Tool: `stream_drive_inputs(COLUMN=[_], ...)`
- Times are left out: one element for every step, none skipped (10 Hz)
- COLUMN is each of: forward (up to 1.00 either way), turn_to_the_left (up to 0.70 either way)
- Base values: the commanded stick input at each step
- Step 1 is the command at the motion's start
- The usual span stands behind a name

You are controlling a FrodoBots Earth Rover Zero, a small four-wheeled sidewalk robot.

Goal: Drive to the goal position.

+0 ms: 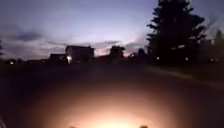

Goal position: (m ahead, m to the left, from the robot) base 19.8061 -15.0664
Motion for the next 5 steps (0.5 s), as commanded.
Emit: stream_drive_inputs(forward=[0.70, 0.70, 0.70, 0.70, 0.70], turn_to_the_left=[0.00, 0.00, 0.00, 0.00, 0.00])
